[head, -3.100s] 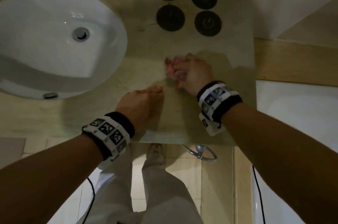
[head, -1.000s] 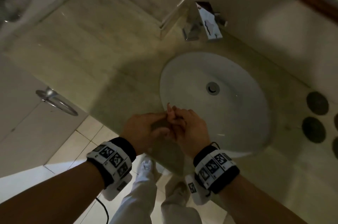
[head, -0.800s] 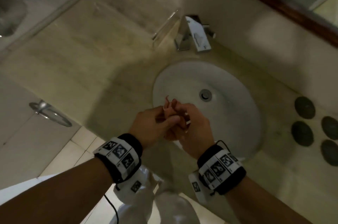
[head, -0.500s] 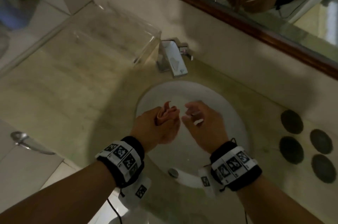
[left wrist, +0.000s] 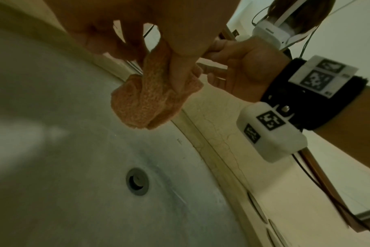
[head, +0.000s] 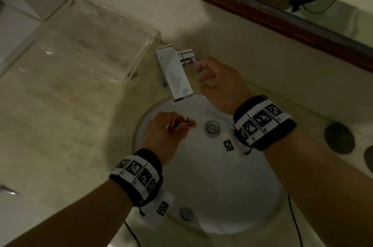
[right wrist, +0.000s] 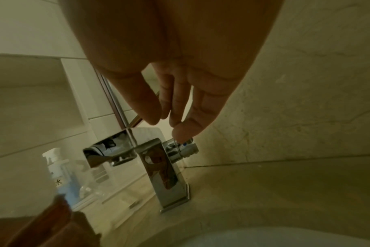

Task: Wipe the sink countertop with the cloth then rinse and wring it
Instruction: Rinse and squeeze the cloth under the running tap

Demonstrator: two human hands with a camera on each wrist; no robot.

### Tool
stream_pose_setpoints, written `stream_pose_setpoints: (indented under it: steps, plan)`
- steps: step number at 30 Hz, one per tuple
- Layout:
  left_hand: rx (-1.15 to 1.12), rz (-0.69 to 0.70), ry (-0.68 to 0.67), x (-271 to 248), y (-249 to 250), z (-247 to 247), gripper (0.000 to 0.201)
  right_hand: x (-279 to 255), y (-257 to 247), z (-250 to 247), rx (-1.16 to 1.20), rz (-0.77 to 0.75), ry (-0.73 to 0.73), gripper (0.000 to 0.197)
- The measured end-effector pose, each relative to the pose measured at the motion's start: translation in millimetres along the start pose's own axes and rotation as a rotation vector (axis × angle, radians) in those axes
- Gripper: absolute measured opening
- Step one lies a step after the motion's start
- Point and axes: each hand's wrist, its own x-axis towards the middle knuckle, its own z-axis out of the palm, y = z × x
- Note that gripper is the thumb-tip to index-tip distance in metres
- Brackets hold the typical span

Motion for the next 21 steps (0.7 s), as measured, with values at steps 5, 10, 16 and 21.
stream_pose_setpoints:
  steps: [5, 10, 16, 21]
  plan:
    - [-0.097, -0.029, -0.091, 18.2, 4.0, -1.6, 0.006, 4.3, -1.6, 0.7, 0.057, 0.032, 0.015, 0.032]
    - [-0.160, -0.005, -0.089, 31.9, 9.0, 3.6, 0.022, 14.3, 5.9, -5.5, -0.042, 0.104, 0.010, 0.030]
    - [-0.052, 0.105, -0.041, 40.5, 12.0, 1.4, 0.037, 22.7, 22.0, -22.7, -0.054, 0.232, 0.183, 0.026]
    - [-0.235, 0.058, -0.075, 41.2, 11.9, 7.3, 0.028, 38.6, 5.0, -1.8, -0.124, 0.039, 0.176, 0.021]
